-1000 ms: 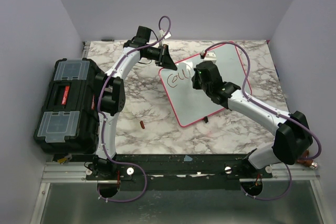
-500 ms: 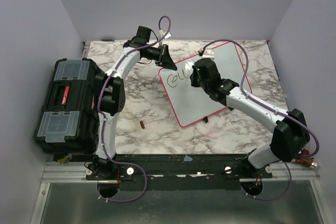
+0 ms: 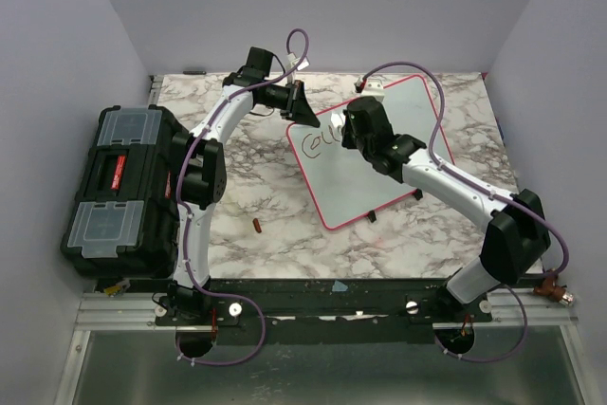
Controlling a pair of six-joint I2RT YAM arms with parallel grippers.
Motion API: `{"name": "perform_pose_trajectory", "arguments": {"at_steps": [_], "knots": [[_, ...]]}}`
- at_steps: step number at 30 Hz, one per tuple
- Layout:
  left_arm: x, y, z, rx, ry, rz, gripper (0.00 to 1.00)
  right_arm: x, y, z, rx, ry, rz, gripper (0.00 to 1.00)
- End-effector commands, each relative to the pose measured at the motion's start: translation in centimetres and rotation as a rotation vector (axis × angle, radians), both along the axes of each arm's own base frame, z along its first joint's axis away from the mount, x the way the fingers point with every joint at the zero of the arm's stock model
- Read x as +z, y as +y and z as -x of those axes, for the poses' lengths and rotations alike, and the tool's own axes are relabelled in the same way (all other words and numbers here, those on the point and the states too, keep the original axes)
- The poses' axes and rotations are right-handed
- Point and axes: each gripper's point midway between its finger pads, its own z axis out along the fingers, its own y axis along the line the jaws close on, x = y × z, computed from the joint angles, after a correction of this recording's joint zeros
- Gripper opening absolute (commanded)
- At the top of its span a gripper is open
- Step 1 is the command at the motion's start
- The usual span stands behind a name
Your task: Write a sentence on the whiteboard
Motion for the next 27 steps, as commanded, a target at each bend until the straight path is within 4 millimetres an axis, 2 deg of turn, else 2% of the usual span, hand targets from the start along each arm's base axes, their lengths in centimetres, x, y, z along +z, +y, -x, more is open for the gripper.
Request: {"name": "perform_pose_trajectory", "arguments": {"at_steps": [1, 9, 15, 20, 24, 27], "knots": [[0.7, -0.4, -0.3, -0.043, -0.176, 0.005, 0.0, -2.8, -1.5, -0.1, -0.049, 0.067, 0.105, 0.01], [0.7, -0.4, -0.3, -0.043, -0.175, 0.005, 0.0, -1.8, -1.6, -0.7, -0.055, 0.049, 0.116, 0.01], [0.8, -0.4, -0.3, -0.043, -0.178, 0.005, 0.0, 1.6, -2.5, -0.9, -0.076, -0.018, 0.131, 0.01], [0.8, -0.4, -0.3, -0.046, -0.179, 0.005, 0.0, 4.7, -3.4, -0.3, -0.089, -0.073, 0.103, 0.01], [0.8, -0.4, -0.3, -0.045, -0.18, 0.006, 0.0, 5.9, -4.4, 0.4, -0.101, -0.128, 0.086, 0.01], [0.8, -0.4, -0.3, -0.044, -0.178, 0.006, 0.0, 5.9, -4.6, 0.9, -0.087, -0.145, 0.083, 0.01]]}}
